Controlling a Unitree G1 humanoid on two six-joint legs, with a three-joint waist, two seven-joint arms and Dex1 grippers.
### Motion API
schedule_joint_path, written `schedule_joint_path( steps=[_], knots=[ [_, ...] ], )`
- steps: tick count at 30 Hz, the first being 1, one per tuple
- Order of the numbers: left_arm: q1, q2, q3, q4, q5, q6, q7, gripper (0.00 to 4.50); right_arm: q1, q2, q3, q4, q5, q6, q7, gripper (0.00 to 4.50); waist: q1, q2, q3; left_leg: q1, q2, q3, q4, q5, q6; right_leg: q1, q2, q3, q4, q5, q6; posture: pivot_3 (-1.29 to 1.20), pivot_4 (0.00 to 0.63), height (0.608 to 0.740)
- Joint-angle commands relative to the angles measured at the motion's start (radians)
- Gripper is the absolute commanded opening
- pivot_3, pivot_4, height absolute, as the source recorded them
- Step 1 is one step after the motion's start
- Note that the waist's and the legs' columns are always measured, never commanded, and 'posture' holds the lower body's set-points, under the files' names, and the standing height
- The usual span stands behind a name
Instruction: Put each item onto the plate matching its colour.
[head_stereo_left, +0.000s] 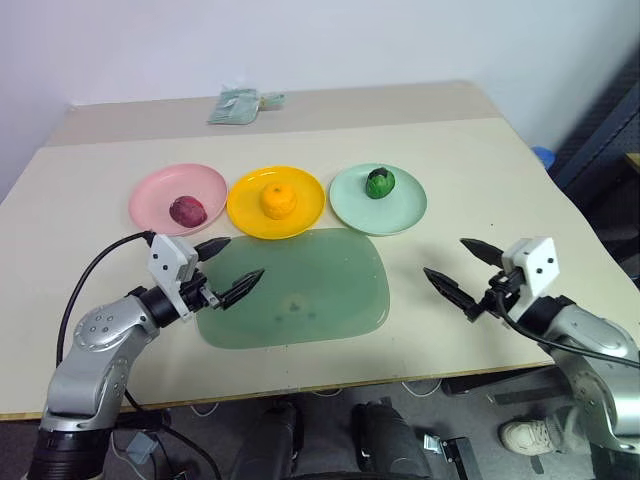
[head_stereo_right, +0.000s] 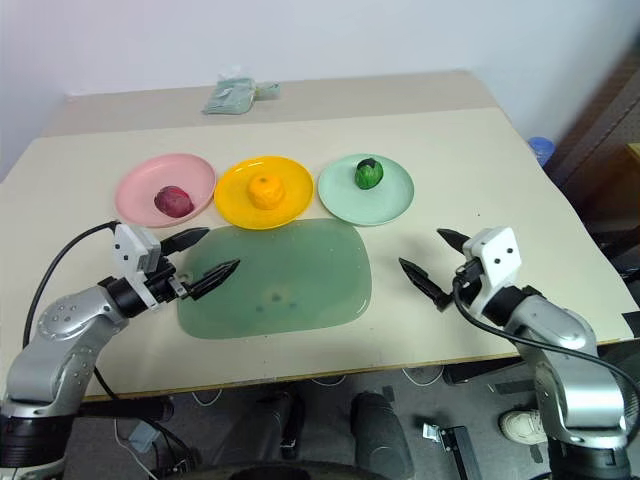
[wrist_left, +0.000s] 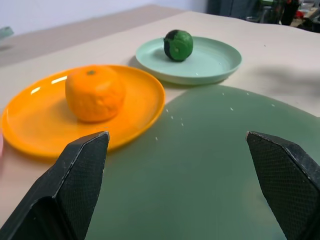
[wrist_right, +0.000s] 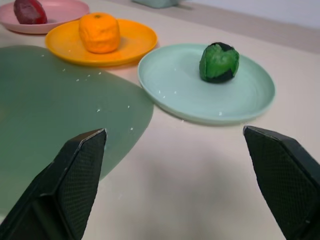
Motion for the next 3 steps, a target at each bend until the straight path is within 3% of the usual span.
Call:
schedule_joint_path(
  steps=[1, 3],
  knots=[
    [0.006, 0.019, 0.025, -0.047, -0.031, 0.009, -0.017, 4.50, 0.011, -0.018, -0.051, -0.042, 0.026, -0.002, -0.010, 4.43, 0.008, 0.000, 0.000, 0.000, 0.000, 0.000, 0.000, 0.000, 0.000, 0.000, 0.000, 0.000, 0.000, 0.000, 0.000, 0.00, 0.150, 0.740],
    [0.013, 0.025, 0.028, -0.049, -0.046, 0.017, -0.034, 4.50, 0.012, -0.017, -0.056, -0.033, 0.026, -0.009, -0.009, 4.43, 0.010, 0.000, 0.000, 0.000, 0.000, 0.000, 0.000, 0.000, 0.000, 0.000, 0.000, 0.000, 0.000, 0.000, 0.000, 0.00, 0.150, 0.740]
  ],
)
